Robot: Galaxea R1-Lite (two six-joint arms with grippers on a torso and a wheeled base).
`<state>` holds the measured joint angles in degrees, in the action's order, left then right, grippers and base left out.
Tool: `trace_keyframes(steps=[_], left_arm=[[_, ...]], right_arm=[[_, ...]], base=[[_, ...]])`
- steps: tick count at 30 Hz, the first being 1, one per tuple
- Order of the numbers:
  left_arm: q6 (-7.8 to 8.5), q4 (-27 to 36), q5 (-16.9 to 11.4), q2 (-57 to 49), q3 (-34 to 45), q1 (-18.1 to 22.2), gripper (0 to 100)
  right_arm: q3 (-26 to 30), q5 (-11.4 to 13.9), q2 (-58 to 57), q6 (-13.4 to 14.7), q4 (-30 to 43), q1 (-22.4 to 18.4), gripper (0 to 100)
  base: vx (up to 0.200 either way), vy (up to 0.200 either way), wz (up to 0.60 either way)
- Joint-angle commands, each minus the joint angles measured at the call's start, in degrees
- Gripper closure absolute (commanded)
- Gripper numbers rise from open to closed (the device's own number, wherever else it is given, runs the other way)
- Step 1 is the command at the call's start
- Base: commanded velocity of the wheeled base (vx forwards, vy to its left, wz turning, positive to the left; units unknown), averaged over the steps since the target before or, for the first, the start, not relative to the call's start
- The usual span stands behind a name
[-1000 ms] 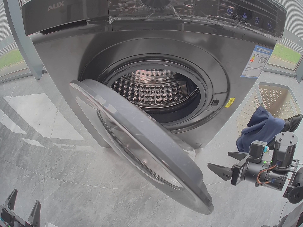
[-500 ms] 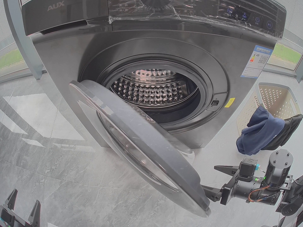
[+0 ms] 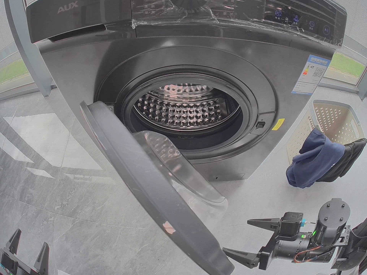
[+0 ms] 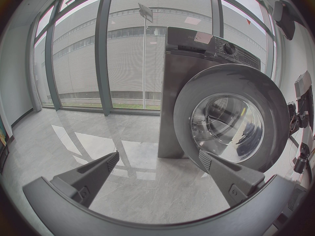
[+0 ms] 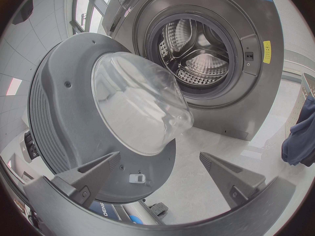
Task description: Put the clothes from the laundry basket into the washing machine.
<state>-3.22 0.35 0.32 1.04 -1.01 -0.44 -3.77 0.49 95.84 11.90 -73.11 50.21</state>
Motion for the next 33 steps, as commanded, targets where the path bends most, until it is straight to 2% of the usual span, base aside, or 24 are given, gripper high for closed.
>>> trace_keyframes(steps=[1, 3, 6, 10, 12, 15, 22, 29, 33], left_arm=[[-0.03, 0.0, 0.0, -0.9, 0.9, 0.0, 0], [-0.03, 0.0, 0.0, -0.9, 0.9, 0.0, 0], [-0.03, 0.0, 0.0, -0.9, 0.9, 0.0, 0], [-0.12, 0.0, -0.1, -0.9, 0.9, 0.0, 0], [-0.03, 0.0, 0.0, -0.9, 0.9, 0.0, 0], [-0.03, 0.0, 0.0, -0.9, 0.9, 0.0, 0], [-0.03, 0.0, 0.0, -0.9, 0.9, 0.0, 0], [-0.03, 0.0, 0.0, -0.9, 0.9, 0.0, 0], [-0.03, 0.0, 0.0, -1.0, 0.9, 0.0, 0]], right_arm=[[-0.7, -0.3, 0.1, 0.2, -0.1, 0.9, 0], [-0.7, -0.3, 0.1, 0.2, -0.1, 0.9, 0], [-1.2, -0.9, 0.0, 0.1, -0.2, -1.4, 0], [-3.8, -2.9, 0.3, -0.4, -0.1, -12.0, 0], [-5.0, -2.9, 0.3, -0.5, 0.0, -15.1, 0], [-7.7, -2.9, 0.8, -0.2, 0.1, -16.9, 0], [-13.5, -2.9, 10.2, -0.2, -1.0, -17.3, 0], [-15.0, -3.0, 17.0, -0.8, -6.8, -16.4, 0], [-14.5, -3.2, 18.8, -0.8, -7.6, -13.7, 0]], base=[[0.0, 0.0, 0.0], [0.0, 0.0, 0.0], [0.0, 0.0, 0.0], [0.0, 0.0, 0.0], [0.0, 0.0, 0.0], [0.0, 0.0, 0.0], [0.0, 0.0, 0.0], [0.0, 0.0, 0.0], [0.0, 0.0, 0.0]])
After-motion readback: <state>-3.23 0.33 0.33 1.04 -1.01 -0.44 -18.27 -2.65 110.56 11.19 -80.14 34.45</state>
